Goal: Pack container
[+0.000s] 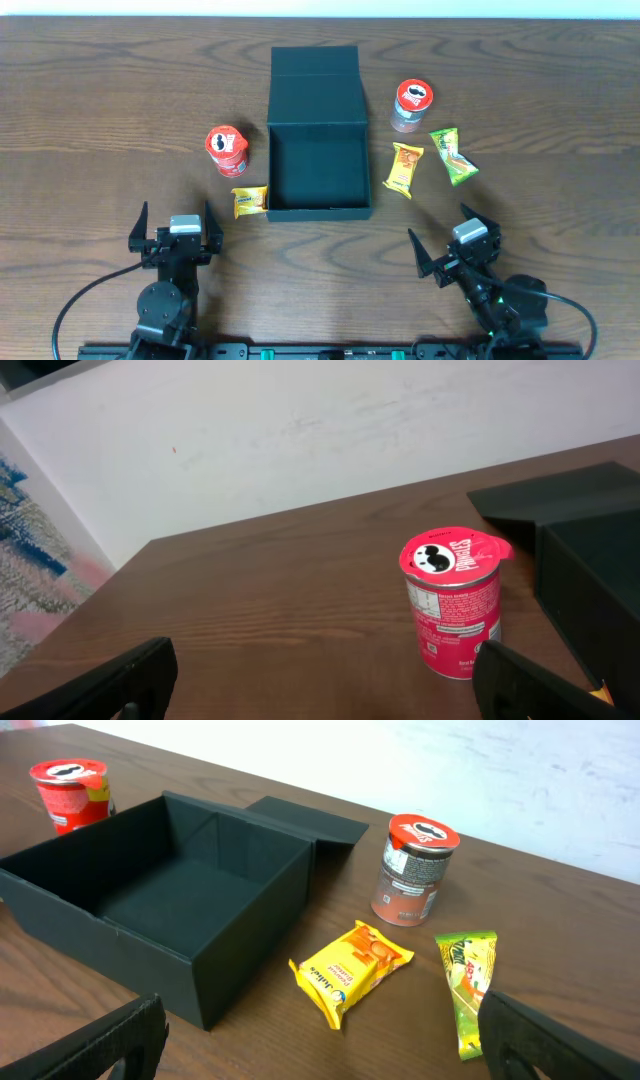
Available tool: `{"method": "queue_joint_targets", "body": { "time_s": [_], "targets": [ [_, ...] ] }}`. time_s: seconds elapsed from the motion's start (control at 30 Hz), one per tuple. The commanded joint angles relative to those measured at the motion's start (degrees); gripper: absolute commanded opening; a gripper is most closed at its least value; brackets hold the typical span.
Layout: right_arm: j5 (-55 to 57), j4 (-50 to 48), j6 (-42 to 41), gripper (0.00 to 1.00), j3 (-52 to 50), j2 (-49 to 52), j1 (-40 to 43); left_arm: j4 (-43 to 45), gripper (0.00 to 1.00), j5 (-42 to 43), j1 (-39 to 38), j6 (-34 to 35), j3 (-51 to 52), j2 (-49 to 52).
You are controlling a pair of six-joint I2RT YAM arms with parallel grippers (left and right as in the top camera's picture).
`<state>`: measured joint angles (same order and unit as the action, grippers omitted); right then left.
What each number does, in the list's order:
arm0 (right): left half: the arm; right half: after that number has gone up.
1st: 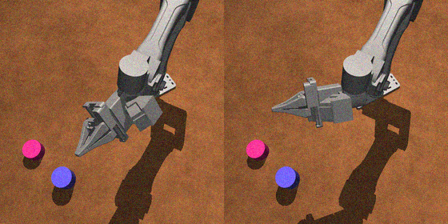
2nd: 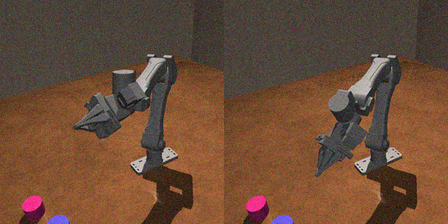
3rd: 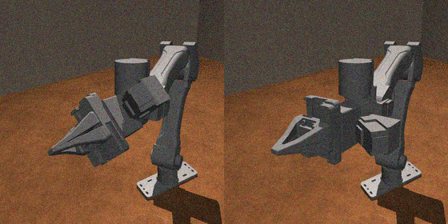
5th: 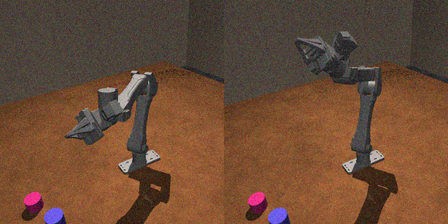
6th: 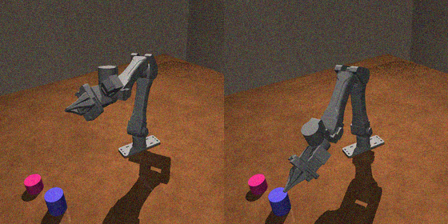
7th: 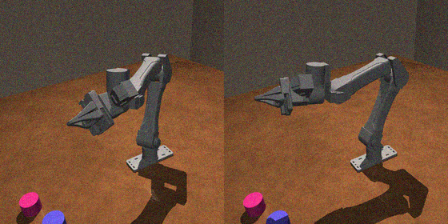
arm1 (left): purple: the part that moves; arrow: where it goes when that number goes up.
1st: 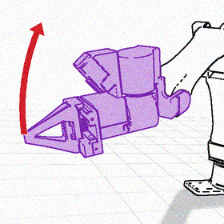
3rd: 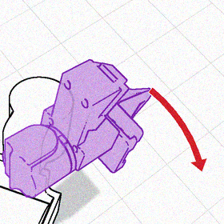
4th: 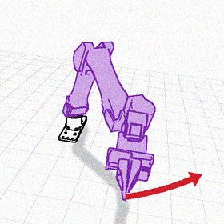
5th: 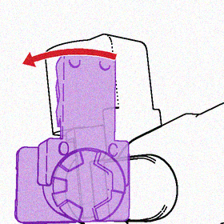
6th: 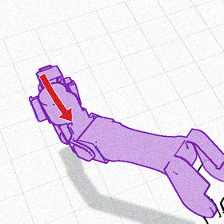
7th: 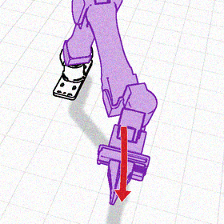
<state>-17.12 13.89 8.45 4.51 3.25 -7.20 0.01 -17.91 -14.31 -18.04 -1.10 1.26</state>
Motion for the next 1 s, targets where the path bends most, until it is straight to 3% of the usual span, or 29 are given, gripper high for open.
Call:
{"method": "queue_joint_targets", "body": {
  "time_s": [0.0,0.97],
  "targets": [
    [18.62,0.66,-0.02,0.99,-0.07,-2.86,12.15,-4.24,0.95,16.44,16.92,17.4,0.83,-1.05],
    [18.64,0.63,-0.02,0.99,-0.07,-2.86,12.15,-4.22,0.95,16.41,16.92,16.79,0.83,-1.05]
  ]
}}
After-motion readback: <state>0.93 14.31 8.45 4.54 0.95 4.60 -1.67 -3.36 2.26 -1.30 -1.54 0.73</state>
